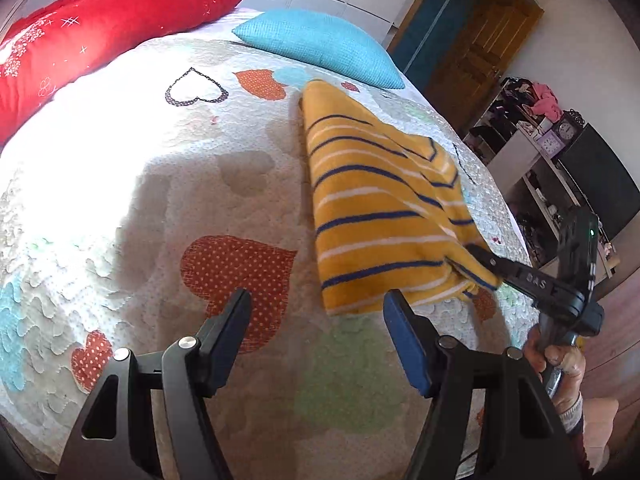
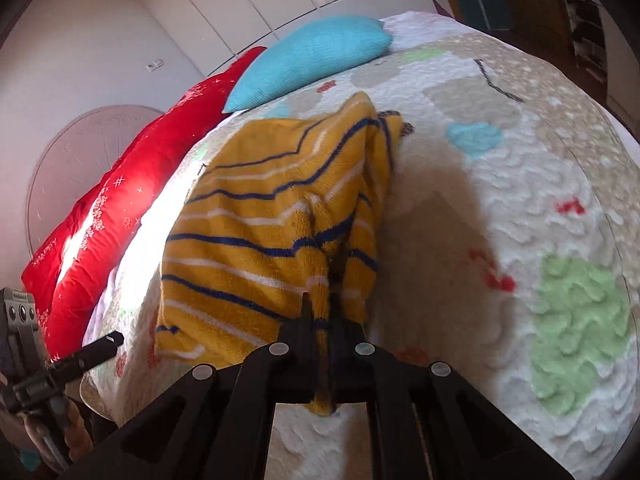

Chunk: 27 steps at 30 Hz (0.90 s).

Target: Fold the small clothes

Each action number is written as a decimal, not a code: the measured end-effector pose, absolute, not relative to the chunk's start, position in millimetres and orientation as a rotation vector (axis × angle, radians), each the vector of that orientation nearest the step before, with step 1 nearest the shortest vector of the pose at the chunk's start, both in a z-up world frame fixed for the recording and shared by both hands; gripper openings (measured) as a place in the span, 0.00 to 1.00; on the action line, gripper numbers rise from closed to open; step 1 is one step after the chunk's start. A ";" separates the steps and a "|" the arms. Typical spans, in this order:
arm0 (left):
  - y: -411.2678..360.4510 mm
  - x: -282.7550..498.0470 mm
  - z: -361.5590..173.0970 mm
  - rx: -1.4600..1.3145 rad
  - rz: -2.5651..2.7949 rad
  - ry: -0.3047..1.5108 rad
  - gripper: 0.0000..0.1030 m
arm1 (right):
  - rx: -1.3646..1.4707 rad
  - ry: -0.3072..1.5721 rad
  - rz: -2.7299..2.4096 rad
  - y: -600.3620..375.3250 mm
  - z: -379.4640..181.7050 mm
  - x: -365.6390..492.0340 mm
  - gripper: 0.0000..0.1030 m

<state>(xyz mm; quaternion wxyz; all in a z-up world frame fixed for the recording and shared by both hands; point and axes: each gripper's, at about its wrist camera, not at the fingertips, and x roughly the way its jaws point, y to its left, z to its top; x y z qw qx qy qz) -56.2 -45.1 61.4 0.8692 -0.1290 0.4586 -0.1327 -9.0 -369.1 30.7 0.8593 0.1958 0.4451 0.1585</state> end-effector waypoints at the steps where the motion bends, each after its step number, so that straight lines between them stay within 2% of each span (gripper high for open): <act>1: -42.1 -54.8 59.0 -0.273 -0.273 0.964 0.67 | 0.415 0.950 0.318 -373.1 24.5 -13.9 0.04; 10: -53.3 -34.3 43.2 -0.289 -0.297 1.017 0.68 | 0.439 0.948 0.321 -377.8 9.1 -14.0 0.06; 12: -54.1 -26.8 44.3 -0.281 -0.290 1.013 0.72 | 0.461 0.938 0.330 -383.7 10.2 -17.1 0.12; 19: -75.5 -13.5 65.8 -0.180 -0.318 0.933 0.72 | 0.413 0.726 0.308 -390.5 79.0 -35.4 0.15; 22: -101.1 -6.9 57.7 -0.114 -0.363 0.932 0.72 | 0.401 0.745 0.364 -370.8 85.3 -15.9 0.15; 25: -124.4 3.7 21.6 -0.035 -0.366 1.071 0.72 | 0.360 0.825 0.391 -342.1 72.1 14.3 0.15; 27: -124.4 -1.9 12.8 -0.052 -0.351 1.049 0.72 | 0.337 0.895 0.374 -329.5 56.5 40.1 0.15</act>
